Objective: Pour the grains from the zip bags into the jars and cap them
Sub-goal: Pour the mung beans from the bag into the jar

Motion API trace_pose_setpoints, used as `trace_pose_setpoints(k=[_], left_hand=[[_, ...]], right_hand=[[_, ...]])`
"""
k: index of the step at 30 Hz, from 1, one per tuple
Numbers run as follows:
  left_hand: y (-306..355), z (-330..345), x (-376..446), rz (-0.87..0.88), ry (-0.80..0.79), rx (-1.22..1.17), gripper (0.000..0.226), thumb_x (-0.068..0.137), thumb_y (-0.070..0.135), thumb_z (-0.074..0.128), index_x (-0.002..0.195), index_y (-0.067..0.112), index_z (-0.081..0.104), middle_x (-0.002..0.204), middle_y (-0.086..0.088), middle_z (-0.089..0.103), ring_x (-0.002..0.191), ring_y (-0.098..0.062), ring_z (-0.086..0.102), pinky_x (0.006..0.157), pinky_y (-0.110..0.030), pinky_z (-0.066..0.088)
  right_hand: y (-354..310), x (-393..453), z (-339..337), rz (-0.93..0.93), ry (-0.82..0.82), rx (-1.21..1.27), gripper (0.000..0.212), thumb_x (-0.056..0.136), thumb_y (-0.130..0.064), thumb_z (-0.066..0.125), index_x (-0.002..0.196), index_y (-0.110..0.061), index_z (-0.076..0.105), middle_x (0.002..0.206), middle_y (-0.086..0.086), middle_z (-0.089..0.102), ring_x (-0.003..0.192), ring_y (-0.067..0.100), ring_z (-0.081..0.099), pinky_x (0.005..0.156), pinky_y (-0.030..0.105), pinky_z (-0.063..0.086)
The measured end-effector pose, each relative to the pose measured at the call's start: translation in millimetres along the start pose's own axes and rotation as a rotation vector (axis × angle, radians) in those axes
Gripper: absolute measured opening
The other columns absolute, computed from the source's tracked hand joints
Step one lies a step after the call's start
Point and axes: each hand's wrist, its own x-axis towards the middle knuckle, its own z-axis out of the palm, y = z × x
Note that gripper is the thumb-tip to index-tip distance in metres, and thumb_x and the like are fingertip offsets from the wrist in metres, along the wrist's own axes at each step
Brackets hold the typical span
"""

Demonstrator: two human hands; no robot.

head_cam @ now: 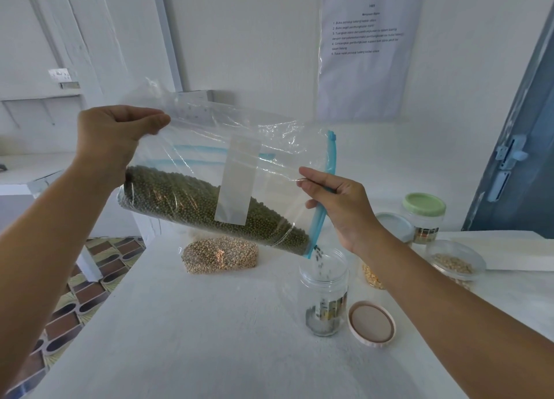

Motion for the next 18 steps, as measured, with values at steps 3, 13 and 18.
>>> trace_pose_setpoints(k=[3, 13, 18], left_hand=[[-0.3, -1.6, 2.1, -0.002, 0.002, -0.004, 0.026, 0.071, 0.032, 0.094, 0.093, 0.023, 0.083, 0.089, -0.006, 0.077, 0.068, -0.007, 0.063, 0.073, -0.015, 0.050], [-4.2, 0.6, 4.4, 0.010, 0.000, -0.013, 0.029, 0.073, 0.029, 0.093, 0.098, 0.019, 0.082, 0.090, -0.010, 0.076, 0.067, -0.006, 0.062, 0.075, -0.014, 0.049], [-6.6, 2.2, 3.8, 0.011, -0.002, -0.018, 0.026, 0.073, 0.028, 0.093, 0.095, 0.020, 0.082, 0.096, -0.015, 0.077, 0.072, -0.010, 0.064, 0.079, -0.015, 0.051]], right_hand=[[-1.1, 0.2, 2.0, -0.002, -0.004, 0.000, 0.026, 0.090, -0.013, 0.079, 0.114, -0.022, 0.080, 0.109, 0.002, 0.079, 0.076, 0.015, 0.065, 0.092, 0.032, 0.059], [1.3, 3.6, -0.8, -0.010, -0.008, 0.006, 0.027, 0.090, -0.013, 0.079, 0.115, -0.020, 0.080, 0.110, 0.004, 0.079, 0.083, 0.017, 0.066, 0.094, 0.035, 0.058], [4.4, 3.7, -2.0, -0.007, -0.007, 0.004, 0.027, 0.090, -0.012, 0.078, 0.116, -0.019, 0.080, 0.109, 0.005, 0.079, 0.084, 0.018, 0.067, 0.095, 0.037, 0.058]])
